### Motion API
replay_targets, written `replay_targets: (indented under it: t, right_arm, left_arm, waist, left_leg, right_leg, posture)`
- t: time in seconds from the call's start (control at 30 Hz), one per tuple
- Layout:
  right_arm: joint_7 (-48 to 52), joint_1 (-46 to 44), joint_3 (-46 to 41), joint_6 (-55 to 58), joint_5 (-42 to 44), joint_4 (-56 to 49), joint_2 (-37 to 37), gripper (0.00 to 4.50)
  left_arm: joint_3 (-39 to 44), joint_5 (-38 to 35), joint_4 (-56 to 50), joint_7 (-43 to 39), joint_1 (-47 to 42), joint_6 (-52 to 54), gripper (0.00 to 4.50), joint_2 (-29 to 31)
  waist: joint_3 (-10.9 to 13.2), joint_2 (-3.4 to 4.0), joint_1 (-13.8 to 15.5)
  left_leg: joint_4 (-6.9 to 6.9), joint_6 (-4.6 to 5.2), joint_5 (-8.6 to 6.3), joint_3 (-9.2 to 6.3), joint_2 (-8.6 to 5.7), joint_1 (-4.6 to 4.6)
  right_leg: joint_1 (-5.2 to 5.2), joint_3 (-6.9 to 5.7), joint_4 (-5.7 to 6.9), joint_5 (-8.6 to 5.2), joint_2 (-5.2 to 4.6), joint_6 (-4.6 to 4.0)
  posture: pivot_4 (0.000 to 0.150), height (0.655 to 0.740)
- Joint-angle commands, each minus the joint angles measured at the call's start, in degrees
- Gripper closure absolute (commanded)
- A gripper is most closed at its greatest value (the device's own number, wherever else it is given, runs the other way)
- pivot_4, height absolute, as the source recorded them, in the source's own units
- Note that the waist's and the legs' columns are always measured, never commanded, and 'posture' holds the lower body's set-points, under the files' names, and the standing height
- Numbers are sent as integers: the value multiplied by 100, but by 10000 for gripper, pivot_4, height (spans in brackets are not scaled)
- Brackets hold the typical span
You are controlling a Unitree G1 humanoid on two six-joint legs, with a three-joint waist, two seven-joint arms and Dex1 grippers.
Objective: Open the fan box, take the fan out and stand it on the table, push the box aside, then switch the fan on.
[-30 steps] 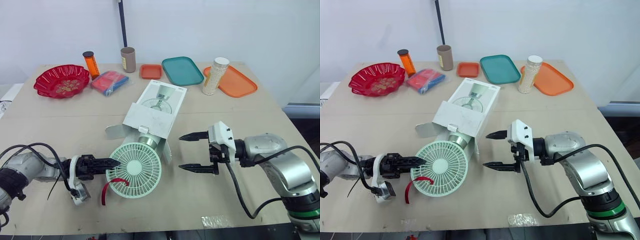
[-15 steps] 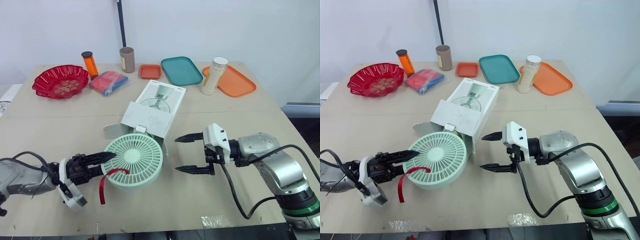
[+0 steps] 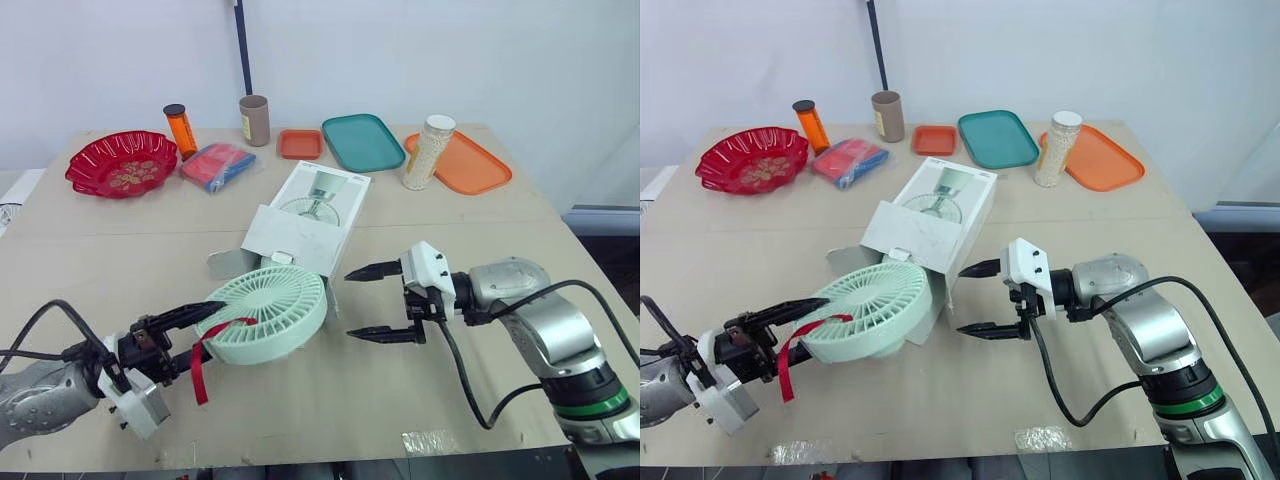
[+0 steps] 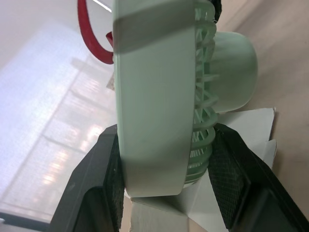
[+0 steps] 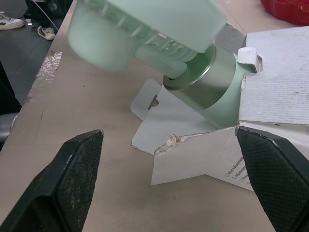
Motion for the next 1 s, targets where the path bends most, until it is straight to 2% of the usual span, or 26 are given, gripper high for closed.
replay_targets:
  t: [0.03,0.13,0.33,0.47,0.67,1.0]
  right_arm:
    - [51,-107,-35,-120,-9,31,35,0]
    - [81,-136,9,-176,-55,103,81,0]
    - [216,-248,91,-267,-62,282,198,0]
    - [339,-355,159,-351,-81,453,281,0]
    - [487,-594,218,-455,-97,667,424,0]
    - [643,-742,252,-562,-177,886,488,0]
  left_arm:
    - [458,-947,-547,-612,337,199,26084,181]
    - [829,-1707,-954,-1115,785,627,26084,217]
    - [1819,-2928,-1871,-1804,1613,1833,26084,-145]
    - [2425,-3081,-2396,-2279,1904,2540,26084,-590]
    - [3235,-3829,-2982,-2897,2083,3760,26084,-1151]
    - [4147,-4491,-3259,-3623,1803,5372,26084,-1865]
  waist:
    - [0,0,-2]
    - [1,1,-1]
    - [1,1,-29]
    - [2,3,-40]
    - [4,6,-42]
    - [4,5,-41]
  left_leg:
    - [0,0,0,0,0,0]
    - [0,1,0,4,2,3]
    - [0,4,-2,8,5,7]
    - [0,6,-4,8,8,7]
    - [0,7,-4,9,9,10]
    - [0,8,-5,8,10,13]
  right_leg:
    - [0,0,0,0,1,0]
    - [1,1,0,-1,1,-1]
    - [1,2,1,-3,4,-5]
    - [2,2,0,-5,11,-8]
    - [2,5,1,-5,14,-9]
    - [4,7,1,-7,16,-12]
  posture:
    - [1500,7400]
    - [1500,7400]
    - [1500,7400]
    - [1500,7400]
    - [1500,7400]
    - [1500,7400]
